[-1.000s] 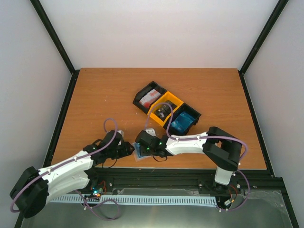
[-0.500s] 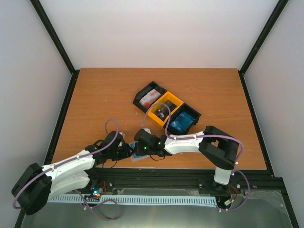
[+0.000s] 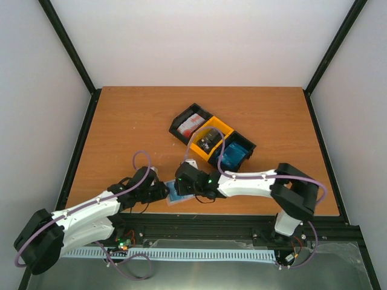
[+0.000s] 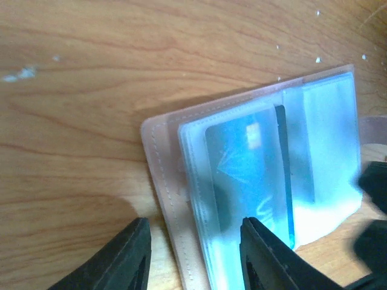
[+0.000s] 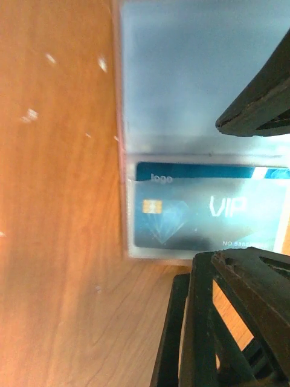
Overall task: Put the credit cards into the card holder
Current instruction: Insert the credit card into the card holder, then pick up the credit card from the storage box.
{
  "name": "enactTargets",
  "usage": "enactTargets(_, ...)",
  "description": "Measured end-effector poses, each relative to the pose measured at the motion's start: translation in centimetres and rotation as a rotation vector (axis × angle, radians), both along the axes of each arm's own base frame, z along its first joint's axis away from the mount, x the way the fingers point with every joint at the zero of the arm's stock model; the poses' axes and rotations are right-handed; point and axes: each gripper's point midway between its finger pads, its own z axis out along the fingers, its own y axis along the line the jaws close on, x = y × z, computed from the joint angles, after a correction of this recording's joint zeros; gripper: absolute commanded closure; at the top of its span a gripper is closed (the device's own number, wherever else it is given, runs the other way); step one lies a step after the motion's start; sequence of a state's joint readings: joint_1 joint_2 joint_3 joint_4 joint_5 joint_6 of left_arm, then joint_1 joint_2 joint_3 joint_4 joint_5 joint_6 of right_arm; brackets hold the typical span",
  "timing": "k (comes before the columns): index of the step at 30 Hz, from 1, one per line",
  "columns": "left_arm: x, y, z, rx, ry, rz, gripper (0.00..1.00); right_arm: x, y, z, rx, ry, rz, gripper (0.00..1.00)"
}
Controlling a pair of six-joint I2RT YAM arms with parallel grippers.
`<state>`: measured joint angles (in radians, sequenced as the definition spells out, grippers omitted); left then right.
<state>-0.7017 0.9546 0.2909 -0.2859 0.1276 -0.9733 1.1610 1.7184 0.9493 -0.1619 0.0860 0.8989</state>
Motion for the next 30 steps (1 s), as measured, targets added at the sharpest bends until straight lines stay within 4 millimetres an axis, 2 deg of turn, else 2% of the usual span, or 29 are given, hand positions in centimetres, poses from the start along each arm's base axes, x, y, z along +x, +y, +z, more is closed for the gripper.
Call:
enactTargets(4, 0.6, 0.8, 0.7, 0.045, -0.032, 0.026, 0.43, 1.2, -1.8, 3.8, -0.014, -0.095, -0.009, 0.45)
enactTargets(7, 1.4, 1.0, 2.0, 0.063, -0.071, 0.037, 0.33, 3.4, -4.0, 7.5, -0.014, -0.164, -0.029, 0.39)
enactTargets(11, 3.2, 0.3, 5.3, 0.050, -0.152, 0.046, 0.18, 7.8, -9.2, 12.6, -0.013, -0.268, -0.107, 0.33)
enactTargets(14, 4.6, -0.7, 8.2, 0.013, -0.213, 0.045, 0.14, 10.1, -12.8, 14.6, -0.034, -0.318, -0.155, 0.29)
enactTargets(18, 6.0, -2.1, 10.2, -0.018, -0.250, 0.036, 0.11, 12.2, -16.2, 14.9, -0.095, -0.333, -0.176, 0.27)
enactTargets(23, 7.7, -3.7, 10.7, -0.011, -0.227, 0.015, 0.10, 13.9, -18.9, 13.9, -0.150, -0.284, -0.162, 0.26)
enactTargets(26, 9.3, -4.8, 11.3, -0.035, -0.213, 0.004, 0.10, 14.7, -19.3, 13.6, -0.161, -0.258, -0.134, 0.26)
enactTargets(30, 11.7, -5.4, 12.1, -0.095, -0.189, 0.014, 0.10, 15.4, -17.8, 13.7, -0.133, -0.249, -0.053, 0.25)
